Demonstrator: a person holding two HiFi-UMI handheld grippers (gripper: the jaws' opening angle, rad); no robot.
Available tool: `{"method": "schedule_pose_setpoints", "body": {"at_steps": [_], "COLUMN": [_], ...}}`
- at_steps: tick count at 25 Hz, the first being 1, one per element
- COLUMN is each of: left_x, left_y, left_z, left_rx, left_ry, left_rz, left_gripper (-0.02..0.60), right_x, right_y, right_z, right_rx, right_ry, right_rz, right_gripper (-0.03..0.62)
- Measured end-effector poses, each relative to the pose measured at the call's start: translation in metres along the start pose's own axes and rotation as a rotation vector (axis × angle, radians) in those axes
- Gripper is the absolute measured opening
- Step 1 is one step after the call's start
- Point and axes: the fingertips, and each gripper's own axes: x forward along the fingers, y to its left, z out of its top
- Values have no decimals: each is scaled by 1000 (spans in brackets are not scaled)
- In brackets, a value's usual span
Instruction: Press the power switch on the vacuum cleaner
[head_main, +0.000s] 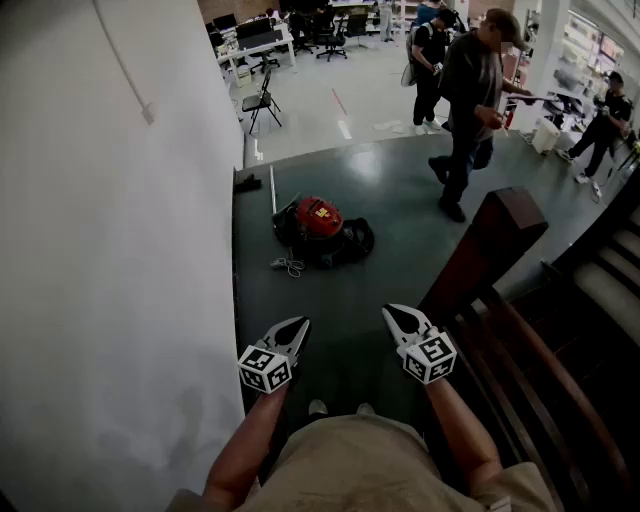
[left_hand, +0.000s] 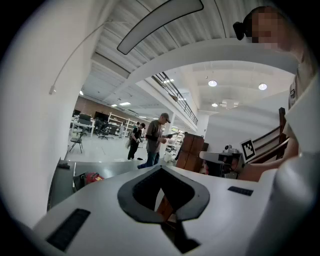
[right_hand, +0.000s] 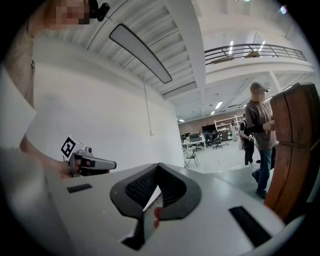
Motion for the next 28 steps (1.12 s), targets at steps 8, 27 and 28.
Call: {"method": "schedule_pose_setpoints", "body": {"at_steps": [8, 27, 28], "left_x": [25, 48, 55], "left_y": [-25, -13, -6], "left_z": [9, -6, -6], "left_rx": [32, -20, -25], "left_ry": [-34, 45, 46], "left_rz": [20, 65, 62], "left_gripper": [5, 5, 5], "right_x": [-18, 16, 23], "right_y": [-31, -62, -66], "right_z": [1, -19, -19], "right_rx": [-31, 68, 65], "right_ry": [-27, 3, 7], "right_rz": [6, 41, 40], "right_gripper": [8, 9, 9]}}
